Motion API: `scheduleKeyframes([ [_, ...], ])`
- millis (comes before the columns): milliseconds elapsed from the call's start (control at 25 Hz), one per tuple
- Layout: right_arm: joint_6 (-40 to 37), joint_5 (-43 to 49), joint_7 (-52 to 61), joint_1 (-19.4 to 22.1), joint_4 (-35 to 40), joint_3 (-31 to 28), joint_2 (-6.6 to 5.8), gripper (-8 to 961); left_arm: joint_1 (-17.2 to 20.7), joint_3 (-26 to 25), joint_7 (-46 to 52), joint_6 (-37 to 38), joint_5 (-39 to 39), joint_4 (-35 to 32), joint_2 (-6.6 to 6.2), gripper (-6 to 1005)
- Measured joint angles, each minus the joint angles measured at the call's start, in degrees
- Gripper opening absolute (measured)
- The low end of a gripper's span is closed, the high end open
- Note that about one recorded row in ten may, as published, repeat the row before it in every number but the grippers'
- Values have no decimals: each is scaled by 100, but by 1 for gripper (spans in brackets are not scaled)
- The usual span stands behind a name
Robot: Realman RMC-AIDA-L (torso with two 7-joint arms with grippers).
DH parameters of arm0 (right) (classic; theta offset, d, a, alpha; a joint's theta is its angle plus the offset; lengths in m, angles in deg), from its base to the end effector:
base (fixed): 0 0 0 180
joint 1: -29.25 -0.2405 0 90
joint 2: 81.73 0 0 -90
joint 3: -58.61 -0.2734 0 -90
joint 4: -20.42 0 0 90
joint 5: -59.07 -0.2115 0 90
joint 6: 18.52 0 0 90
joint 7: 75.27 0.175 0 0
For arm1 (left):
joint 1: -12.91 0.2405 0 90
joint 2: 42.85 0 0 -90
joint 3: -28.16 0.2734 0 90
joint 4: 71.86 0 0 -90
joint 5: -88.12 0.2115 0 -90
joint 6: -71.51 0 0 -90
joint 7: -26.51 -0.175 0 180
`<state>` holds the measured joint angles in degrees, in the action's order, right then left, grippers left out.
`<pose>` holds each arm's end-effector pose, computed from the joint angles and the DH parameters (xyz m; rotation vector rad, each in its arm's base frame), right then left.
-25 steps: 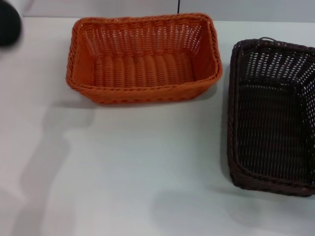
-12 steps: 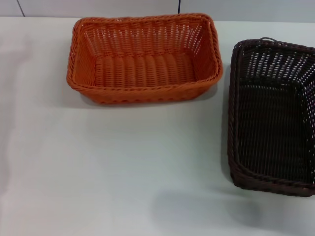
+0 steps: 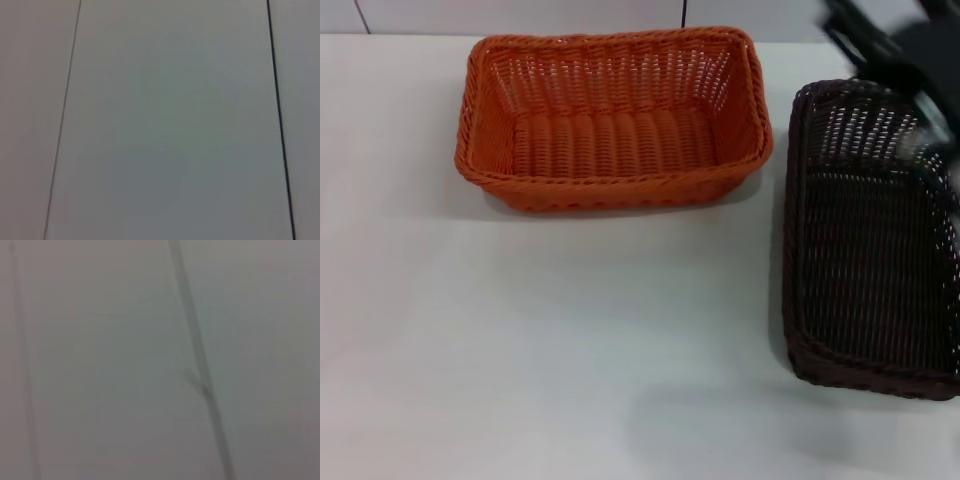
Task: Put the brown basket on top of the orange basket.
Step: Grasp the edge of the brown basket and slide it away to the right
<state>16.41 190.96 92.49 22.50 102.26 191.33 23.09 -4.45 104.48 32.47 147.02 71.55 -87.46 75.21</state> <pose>0.1619 0.3371 -0.0091 -1.8251 0.4976 1.0209 -0.3837 0.3371 0.1052 -1.0746 -0.3794 -0.6930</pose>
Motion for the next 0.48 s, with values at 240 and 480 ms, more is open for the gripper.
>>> scheduleKeyframes([
  [240, -4525, 428, -221, -5, 2054, -2257, 817, 815, -19, -39, -333, -276, -12, 98, 2, 698],
  [480, -10160, -137, -43, -1174, 3223, -5087, 1320, 815, -68, -274, -486, -801, -15, 122, -6, 698],
])
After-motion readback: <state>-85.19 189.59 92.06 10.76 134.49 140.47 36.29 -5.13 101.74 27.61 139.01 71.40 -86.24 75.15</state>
